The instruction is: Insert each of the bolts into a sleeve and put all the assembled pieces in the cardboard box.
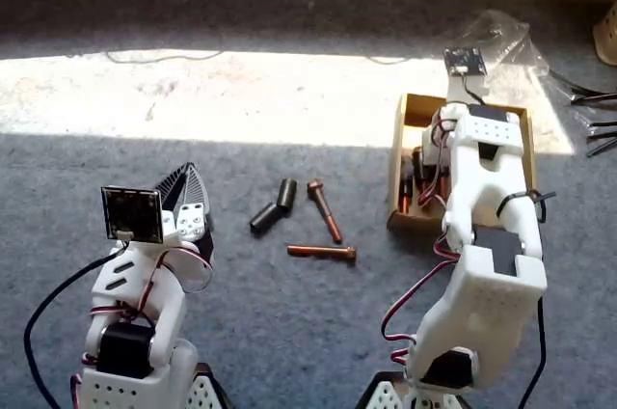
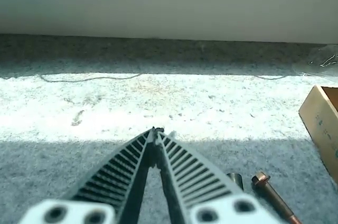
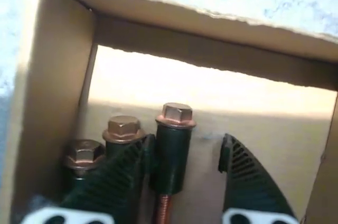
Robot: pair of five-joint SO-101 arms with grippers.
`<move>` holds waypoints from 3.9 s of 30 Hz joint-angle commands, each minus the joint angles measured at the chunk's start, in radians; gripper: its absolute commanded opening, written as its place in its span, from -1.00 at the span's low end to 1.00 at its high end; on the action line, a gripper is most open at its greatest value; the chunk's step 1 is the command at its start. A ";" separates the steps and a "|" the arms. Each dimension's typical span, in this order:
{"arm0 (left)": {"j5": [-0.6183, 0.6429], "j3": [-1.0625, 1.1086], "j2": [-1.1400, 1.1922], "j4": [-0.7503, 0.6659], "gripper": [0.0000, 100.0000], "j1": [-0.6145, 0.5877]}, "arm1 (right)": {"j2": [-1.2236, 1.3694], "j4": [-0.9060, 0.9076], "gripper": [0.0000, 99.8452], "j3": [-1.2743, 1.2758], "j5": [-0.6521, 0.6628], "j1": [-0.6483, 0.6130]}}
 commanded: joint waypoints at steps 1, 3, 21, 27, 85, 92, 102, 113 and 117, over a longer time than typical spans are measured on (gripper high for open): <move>-0.006 -0.021 -0.013 -0.018 -0.99 0.007 | -0.087 0.004 -0.65 -0.051 0.015 0.001; -0.006 -0.031 -0.015 -0.018 -0.99 0.007 | -0.159 0.004 -0.65 -0.048 0.005 0.001; -0.005 -0.243 -0.015 0.216 -0.99 -0.128 | -0.733 0.278 -0.65 0.021 0.003 -0.314; -0.005 -0.306 -0.015 0.285 -0.99 -0.130 | -0.791 0.435 -0.65 0.022 0.003 -0.483; -0.005 -0.265 -0.015 0.311 -0.99 -0.305 | -0.288 0.170 -0.81 -0.110 -0.824 -0.786; -0.005 -0.265 -0.015 0.311 -0.99 -0.305 | -0.174 0.171 -0.80 -0.105 -0.844 -0.783; -0.005 -0.265 -0.013 0.310 -0.99 -0.305 | -0.073 0.166 -0.80 -0.113 -0.858 -0.773; -0.005 -0.263 -0.013 0.311 -0.99 -0.305 | -0.070 0.166 -0.80 -0.108 -1.010 -0.707; -0.005 -0.263 -0.013 0.311 -0.99 -0.305 | -0.068 0.166 -0.80 -0.105 -1.011 -0.707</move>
